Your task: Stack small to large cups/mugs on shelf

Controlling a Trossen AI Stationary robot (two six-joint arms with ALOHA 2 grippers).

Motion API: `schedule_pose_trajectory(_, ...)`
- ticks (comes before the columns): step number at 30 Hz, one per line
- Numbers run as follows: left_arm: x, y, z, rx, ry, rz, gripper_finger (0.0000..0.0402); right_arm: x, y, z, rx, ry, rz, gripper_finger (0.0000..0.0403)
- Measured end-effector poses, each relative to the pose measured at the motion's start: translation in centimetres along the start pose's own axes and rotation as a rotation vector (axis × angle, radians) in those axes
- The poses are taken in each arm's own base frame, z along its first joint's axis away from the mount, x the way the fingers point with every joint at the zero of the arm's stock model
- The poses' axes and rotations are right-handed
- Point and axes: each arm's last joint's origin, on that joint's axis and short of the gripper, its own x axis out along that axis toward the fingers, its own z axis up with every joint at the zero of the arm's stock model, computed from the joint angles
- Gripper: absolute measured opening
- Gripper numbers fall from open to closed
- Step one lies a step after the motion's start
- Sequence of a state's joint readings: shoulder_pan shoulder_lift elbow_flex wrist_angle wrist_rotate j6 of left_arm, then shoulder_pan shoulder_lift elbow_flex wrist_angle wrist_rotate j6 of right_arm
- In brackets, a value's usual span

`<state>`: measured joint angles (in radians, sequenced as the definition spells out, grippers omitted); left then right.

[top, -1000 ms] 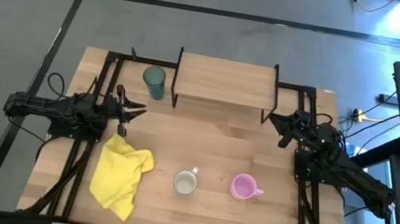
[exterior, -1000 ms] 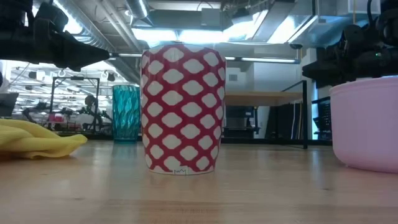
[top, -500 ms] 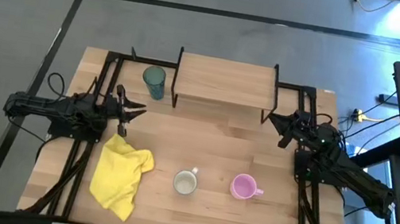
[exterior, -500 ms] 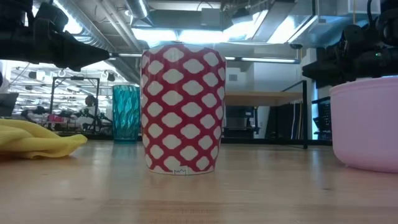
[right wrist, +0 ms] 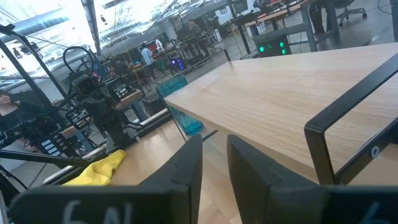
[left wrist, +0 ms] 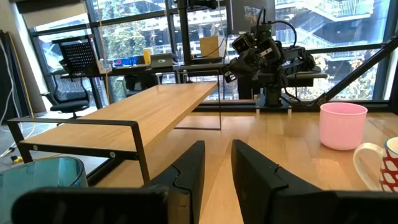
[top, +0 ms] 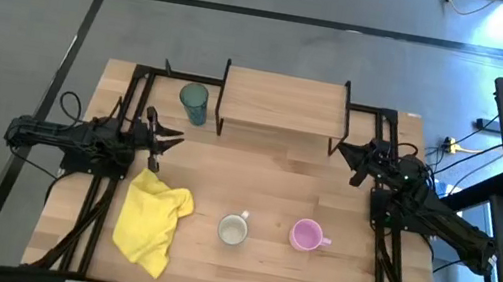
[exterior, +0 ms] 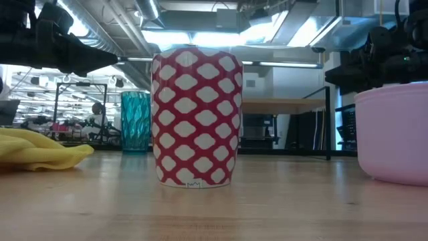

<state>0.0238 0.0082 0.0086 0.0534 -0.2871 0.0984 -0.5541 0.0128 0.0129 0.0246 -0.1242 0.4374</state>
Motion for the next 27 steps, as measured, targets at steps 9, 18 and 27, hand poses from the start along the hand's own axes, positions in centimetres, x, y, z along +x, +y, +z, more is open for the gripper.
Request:
schedule_pose_trajectory(9,0.0,0.0,-0.01,0.0,0.0,0.0,0.0073,0.0,-0.01,0.0,0.0,0.0,0.0,0.0077)
schedule_pose_trajectory(18,0.0,0.0,0.0,0.0,0.0,0.0,0.0073,0.0,0.0,0.0,0.0,0.0,0.0,0.0077)
schedule_pose_trajectory(27,-0.02,-0.07,0.59,-0.313,-0.056,-0.049,0.0073,0.0,0.0,0.0,0.0,0.0,0.0,0.0077)
